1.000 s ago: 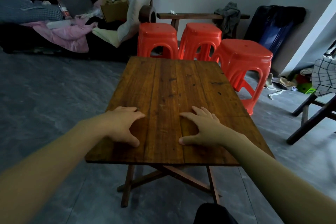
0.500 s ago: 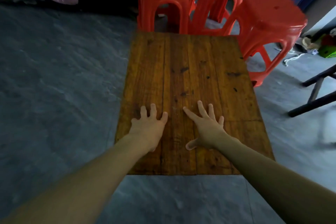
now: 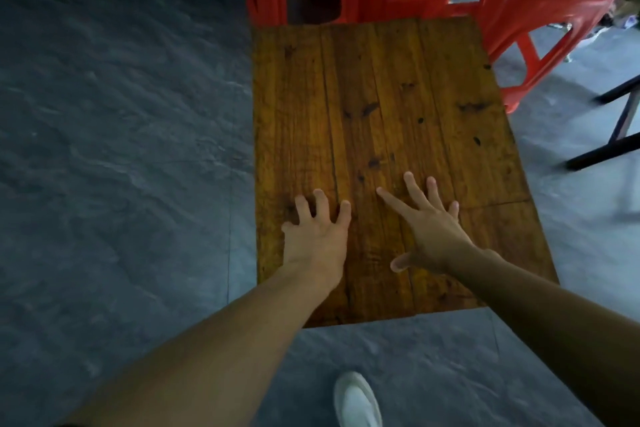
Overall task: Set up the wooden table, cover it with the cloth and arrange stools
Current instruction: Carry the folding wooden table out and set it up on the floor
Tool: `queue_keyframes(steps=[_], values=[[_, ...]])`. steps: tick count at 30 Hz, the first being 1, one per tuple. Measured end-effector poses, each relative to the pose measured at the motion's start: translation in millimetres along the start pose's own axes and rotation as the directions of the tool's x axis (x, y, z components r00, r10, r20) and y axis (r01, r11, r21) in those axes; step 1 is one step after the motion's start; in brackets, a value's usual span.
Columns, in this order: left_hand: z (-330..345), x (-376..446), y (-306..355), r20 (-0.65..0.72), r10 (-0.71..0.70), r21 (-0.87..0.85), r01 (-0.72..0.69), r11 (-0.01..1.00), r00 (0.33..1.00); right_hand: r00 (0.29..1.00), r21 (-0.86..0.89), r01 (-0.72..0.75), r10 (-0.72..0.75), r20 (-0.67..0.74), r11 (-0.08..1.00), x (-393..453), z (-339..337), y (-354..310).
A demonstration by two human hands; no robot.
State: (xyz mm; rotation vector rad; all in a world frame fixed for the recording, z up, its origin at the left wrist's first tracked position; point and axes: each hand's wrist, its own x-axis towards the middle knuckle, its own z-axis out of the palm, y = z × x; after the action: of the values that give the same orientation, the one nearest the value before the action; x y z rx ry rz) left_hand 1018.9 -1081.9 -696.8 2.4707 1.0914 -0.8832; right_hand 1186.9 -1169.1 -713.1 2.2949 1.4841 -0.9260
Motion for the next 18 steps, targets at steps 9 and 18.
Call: queue_keyframes(steps=[9, 18], values=[[-14.4, 8.8, -3.5, 0.051, 0.113, 0.159, -0.119, 0.980, 0.992, 0.995, 0.048, -0.080, 0.078, 0.057, 0.996, -1.6, -11.6, -11.0], [-17.9, 19.9, -40.9, 0.011, 0.310, 0.088, -0.310, 0.947, 0.951, 0.990, 0.098, -0.139, 0.134, 0.048, 0.986, 2.9, -14.6, -8.1]])
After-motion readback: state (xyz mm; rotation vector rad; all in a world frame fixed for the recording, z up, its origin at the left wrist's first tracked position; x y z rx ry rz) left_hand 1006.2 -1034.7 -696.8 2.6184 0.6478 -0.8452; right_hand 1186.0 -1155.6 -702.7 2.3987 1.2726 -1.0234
